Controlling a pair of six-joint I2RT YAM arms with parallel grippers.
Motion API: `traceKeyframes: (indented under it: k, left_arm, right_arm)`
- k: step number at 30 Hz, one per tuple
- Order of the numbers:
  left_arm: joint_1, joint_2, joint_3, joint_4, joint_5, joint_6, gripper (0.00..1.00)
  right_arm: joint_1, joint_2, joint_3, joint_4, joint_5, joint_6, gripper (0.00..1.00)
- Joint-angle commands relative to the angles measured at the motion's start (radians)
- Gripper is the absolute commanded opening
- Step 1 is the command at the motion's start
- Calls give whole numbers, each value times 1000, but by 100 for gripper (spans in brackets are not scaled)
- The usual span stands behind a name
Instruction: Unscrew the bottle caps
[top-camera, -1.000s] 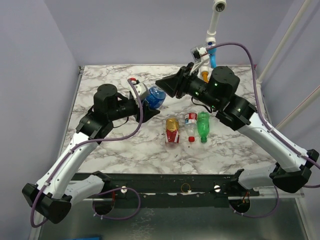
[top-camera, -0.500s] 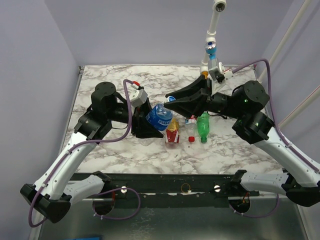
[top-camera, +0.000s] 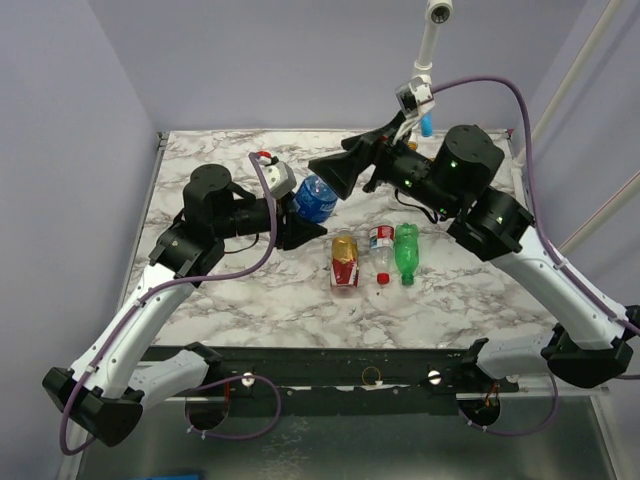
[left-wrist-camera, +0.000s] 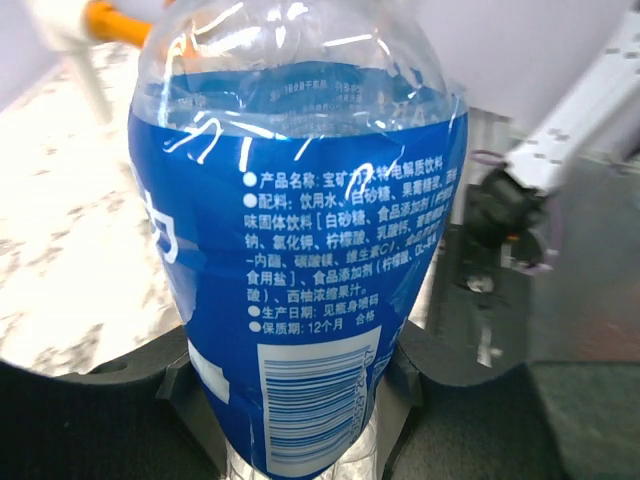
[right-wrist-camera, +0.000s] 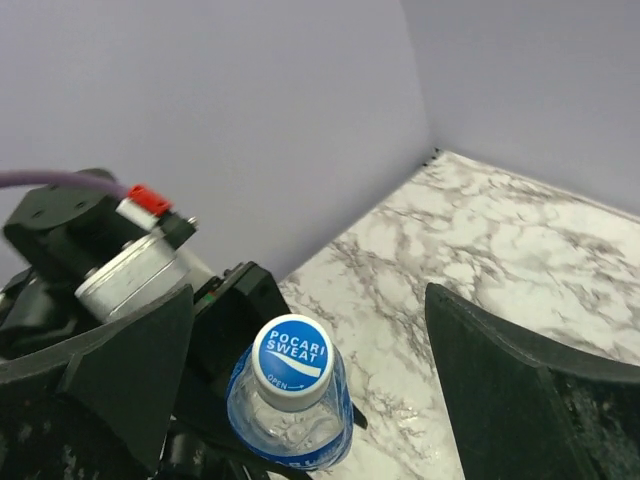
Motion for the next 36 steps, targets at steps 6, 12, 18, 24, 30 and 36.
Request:
traceKeyframes:
  k: [6, 12, 18, 24, 30, 36]
  left_arm:
    - [4, -12, -41, 4, -269, 150, 16]
    - [4, -14, -51, 4, -276, 154, 16]
    - [4, -13, -57, 3, -276, 164, 16]
    - [4, -17, -62, -10, -218, 168, 16]
    - [4, -36, -45, -112, 79, 177, 21]
    - [4, -38, -35, -186, 228, 160, 23]
  right_arm:
    - [3, 106, 95, -144, 207, 91, 83]
    - [3, 93, 68, -85, 172, 111, 47]
    - [4, 79, 53, -69, 120, 116, 21]
    - [3, 41, 50, -60, 62, 52, 10]
    - [3, -64, 12, 31, -187, -127, 7]
    - [3, -90, 29, -7, -235, -181, 4]
